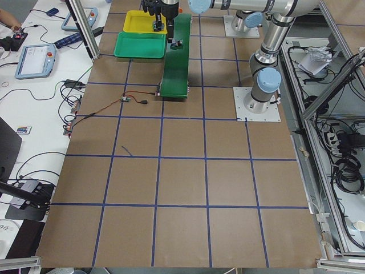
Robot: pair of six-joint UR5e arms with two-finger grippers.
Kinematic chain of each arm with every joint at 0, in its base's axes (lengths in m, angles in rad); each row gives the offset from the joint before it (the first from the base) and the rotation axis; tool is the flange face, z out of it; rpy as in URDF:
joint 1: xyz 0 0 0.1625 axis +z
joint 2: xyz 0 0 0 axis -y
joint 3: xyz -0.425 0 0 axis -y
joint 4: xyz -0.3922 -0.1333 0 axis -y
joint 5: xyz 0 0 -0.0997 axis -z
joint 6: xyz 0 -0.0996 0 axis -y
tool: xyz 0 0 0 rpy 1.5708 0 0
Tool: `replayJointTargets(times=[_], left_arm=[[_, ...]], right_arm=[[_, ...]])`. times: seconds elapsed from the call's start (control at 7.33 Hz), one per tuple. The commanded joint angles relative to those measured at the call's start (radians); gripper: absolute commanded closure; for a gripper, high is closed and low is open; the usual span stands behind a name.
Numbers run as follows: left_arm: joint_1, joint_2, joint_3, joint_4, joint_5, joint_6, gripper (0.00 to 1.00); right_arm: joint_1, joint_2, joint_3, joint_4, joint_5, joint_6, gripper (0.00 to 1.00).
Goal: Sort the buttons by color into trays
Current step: 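Carry the green-capped button into the green tray and release it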
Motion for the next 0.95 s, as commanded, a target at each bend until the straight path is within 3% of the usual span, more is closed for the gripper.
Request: replayJointTargets(times=[0.0, 0.27, 0.55, 0.82], left_arm=[[0.0, -0.011, 0.002, 0.008, 0.0, -0.001, 0.0], [0.0, -0.015, 0.001, 0.017, 0.0, -0.001, 0.0], [0.0, -0.021, 0.004, 0.017, -0.001, -0.003, 0.0], [0.0, -0.011, 0.002, 0.026, -0.003, -0.004, 0.0]], right_arm=[[-0.003, 0.033, -0.043, 0.054, 0.0, 0.009, 0.0], [-0.005, -0.004, -0.01, 0.116, -0.002, 0.016, 0.0], [0.018, -0.149, 0.155, 0.139, 0.015, 0.054, 0.0], [0.067, -0.217, 0.309, 0.036, 0.028, 0.139, 0.0]])
